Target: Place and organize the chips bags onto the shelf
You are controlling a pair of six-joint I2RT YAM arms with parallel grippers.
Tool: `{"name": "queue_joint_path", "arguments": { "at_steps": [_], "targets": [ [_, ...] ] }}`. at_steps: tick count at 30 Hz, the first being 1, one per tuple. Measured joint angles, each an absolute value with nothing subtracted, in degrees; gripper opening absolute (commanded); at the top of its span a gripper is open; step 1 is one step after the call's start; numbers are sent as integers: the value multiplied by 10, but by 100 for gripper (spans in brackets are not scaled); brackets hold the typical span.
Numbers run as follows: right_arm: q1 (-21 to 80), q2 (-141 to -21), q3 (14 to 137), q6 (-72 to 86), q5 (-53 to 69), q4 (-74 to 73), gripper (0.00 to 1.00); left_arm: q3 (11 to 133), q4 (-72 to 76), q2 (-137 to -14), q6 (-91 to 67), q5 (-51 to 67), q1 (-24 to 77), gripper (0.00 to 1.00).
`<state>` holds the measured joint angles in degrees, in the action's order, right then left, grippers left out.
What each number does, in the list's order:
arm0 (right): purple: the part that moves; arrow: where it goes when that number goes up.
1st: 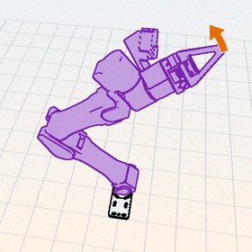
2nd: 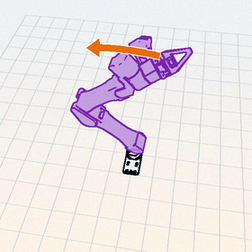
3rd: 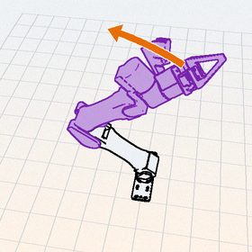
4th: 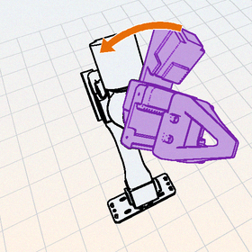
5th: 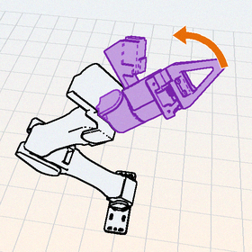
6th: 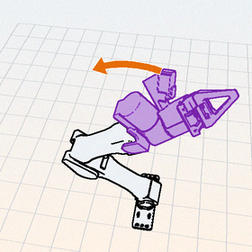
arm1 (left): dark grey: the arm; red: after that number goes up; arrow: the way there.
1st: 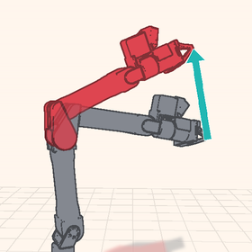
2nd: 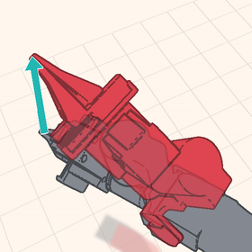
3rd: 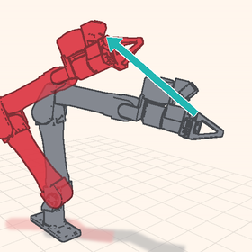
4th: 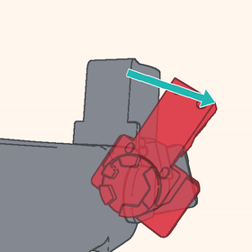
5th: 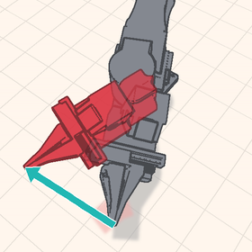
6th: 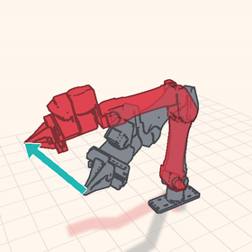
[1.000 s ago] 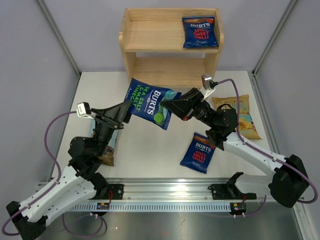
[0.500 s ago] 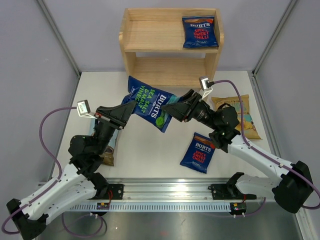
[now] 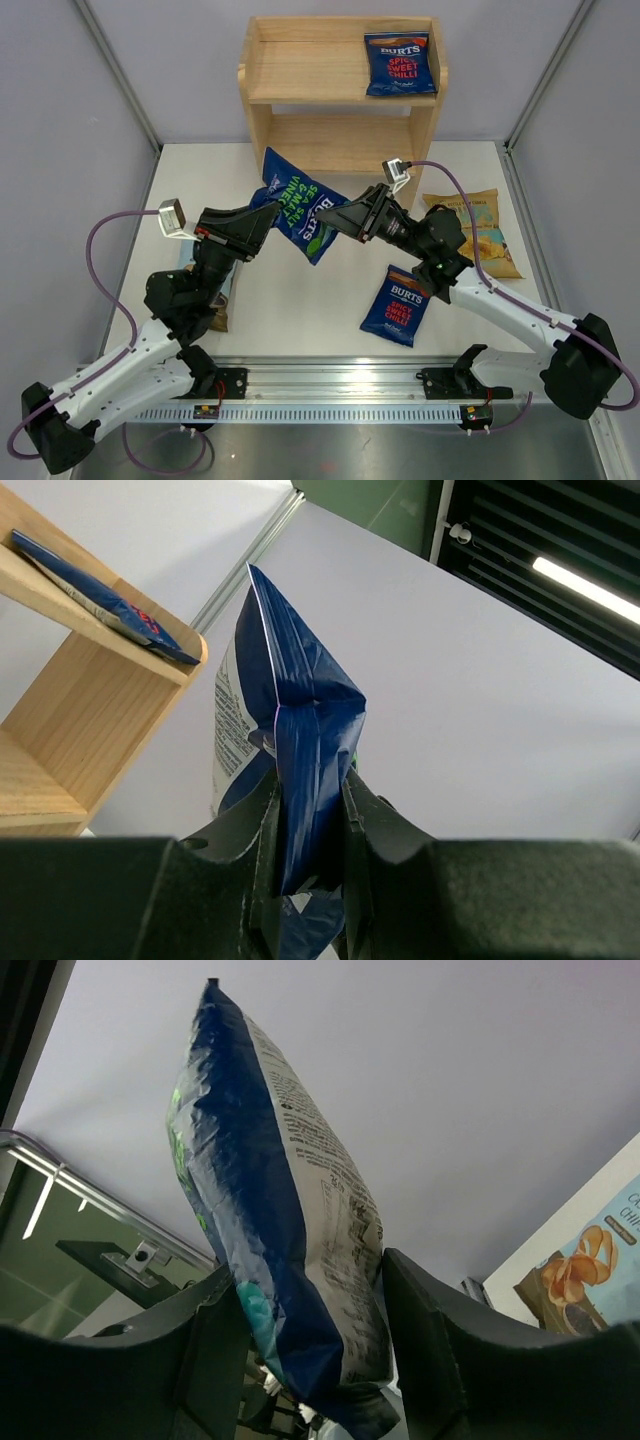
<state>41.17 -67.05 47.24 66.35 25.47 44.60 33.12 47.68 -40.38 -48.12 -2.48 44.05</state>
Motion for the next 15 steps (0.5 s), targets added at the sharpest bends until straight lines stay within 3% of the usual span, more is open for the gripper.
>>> {"name": "queue_joint_path", "arguments": {
  "at_steps": [4, 8, 15],
  "targets": [
    [419, -691, 472, 689, 256, 462, 34, 329, 490, -409, -473, -21, 440, 0],
    [423, -693, 472, 704, 256, 476, 22, 329, 480, -406, -447, -22, 439, 5],
    [424, -672, 469, 696, 244, 456, 18, 361, 396, -394, -386, -23, 435, 17]
  ]
}}
